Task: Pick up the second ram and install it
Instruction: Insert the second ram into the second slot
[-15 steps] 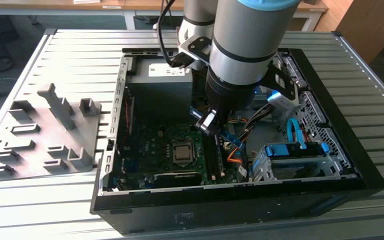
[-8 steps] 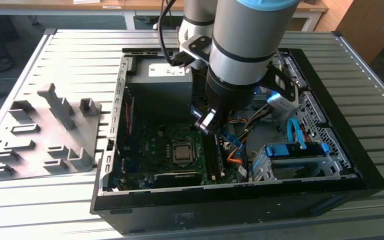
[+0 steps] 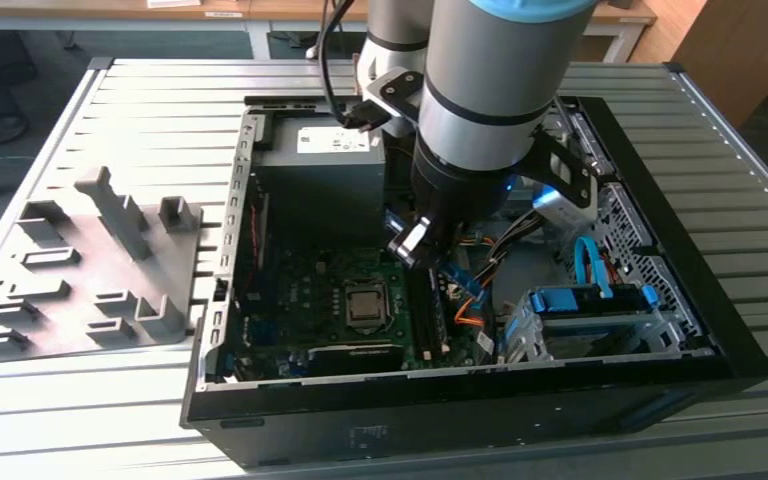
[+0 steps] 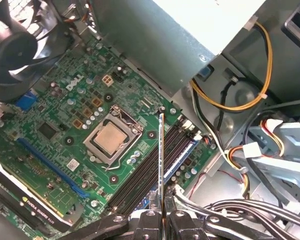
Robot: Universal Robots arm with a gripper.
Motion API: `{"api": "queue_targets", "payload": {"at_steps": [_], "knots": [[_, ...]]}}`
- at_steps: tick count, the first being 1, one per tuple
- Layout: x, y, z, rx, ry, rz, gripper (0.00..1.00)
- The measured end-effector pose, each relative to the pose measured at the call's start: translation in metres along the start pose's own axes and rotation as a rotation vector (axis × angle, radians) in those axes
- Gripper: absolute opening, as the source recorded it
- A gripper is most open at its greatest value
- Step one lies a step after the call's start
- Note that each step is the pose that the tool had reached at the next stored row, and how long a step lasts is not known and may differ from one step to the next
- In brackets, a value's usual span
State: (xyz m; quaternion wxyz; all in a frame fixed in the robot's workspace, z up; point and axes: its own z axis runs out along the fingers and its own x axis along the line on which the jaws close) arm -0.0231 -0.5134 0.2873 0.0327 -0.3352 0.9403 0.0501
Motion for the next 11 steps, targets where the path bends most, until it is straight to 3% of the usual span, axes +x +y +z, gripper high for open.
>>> {"api": "queue_targets", "payload": {"at_steps": [11], "knots": [[0.0001,-0.0001,0.0006,0.0201,-0.0025,0.125,0.14]]}}
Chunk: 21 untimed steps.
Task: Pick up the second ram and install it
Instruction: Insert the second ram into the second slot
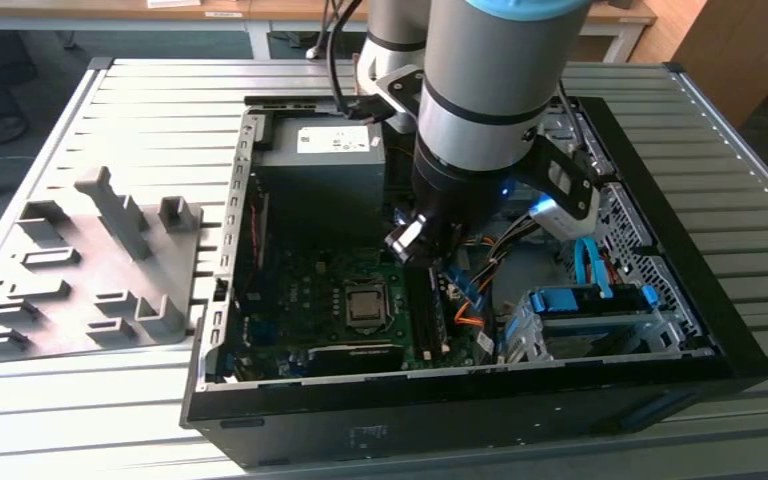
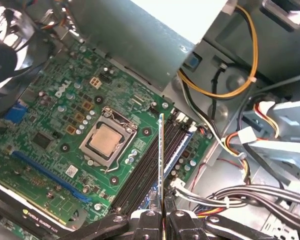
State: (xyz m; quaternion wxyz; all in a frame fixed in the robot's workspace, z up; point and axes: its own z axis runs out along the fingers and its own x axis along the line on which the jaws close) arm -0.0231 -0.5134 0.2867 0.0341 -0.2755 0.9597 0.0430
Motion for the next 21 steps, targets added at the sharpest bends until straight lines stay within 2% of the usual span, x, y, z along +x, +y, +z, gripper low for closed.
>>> {"api": "queue_targets", "payload": {"at_steps": [21], "knots": [[0.0001,0.0000,0.0009,0.0258,-0.0118,0.235,0.14]]}}
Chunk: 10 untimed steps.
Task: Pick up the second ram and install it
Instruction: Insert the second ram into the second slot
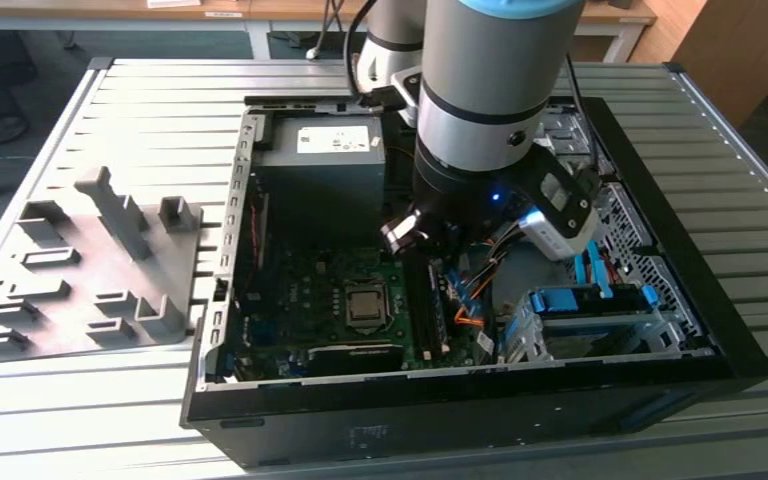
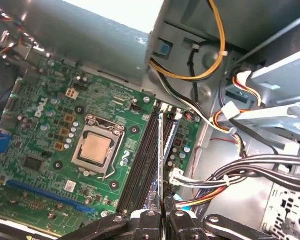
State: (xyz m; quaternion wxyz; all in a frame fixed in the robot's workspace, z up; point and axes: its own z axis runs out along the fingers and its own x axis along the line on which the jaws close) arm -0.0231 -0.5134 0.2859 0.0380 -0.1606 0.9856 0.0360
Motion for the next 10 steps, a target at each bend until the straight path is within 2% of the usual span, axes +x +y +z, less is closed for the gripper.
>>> {"api": "queue_targets", "payload": {"at_steps": [10], "knots": [[0.0000,0.0000,0.0004,0.0093,-0.0052,0.094,0.14]]}}
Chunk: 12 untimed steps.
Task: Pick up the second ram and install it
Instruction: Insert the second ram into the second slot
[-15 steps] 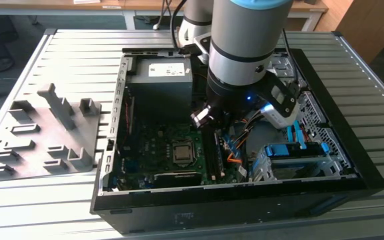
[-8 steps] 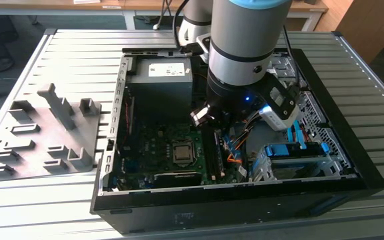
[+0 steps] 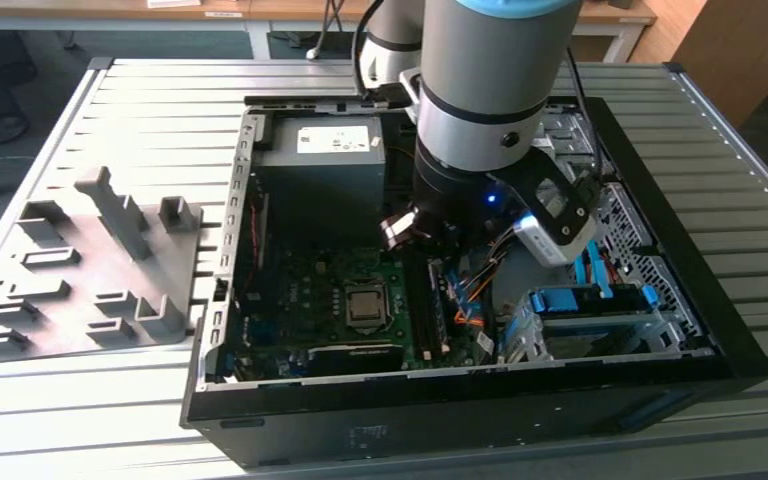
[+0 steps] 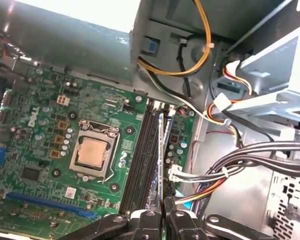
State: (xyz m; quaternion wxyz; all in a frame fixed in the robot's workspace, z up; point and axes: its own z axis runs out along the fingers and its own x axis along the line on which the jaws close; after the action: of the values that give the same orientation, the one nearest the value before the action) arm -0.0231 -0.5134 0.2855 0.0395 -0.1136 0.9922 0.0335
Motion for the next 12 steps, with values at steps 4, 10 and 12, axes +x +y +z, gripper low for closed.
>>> {"api": "queue_targets", "payload": {"at_steps": [4,10,12], "knots": [[0.0000,0.0000,0.0001,0.0034,-0.0019,0.034,0.14],[0.0000,0.0000,0.0003,0.0080,-0.0043,0.079,0.14],[0.0000,0.0000,0.0004,0.0096,-0.0051,0.094,0.14]]}}
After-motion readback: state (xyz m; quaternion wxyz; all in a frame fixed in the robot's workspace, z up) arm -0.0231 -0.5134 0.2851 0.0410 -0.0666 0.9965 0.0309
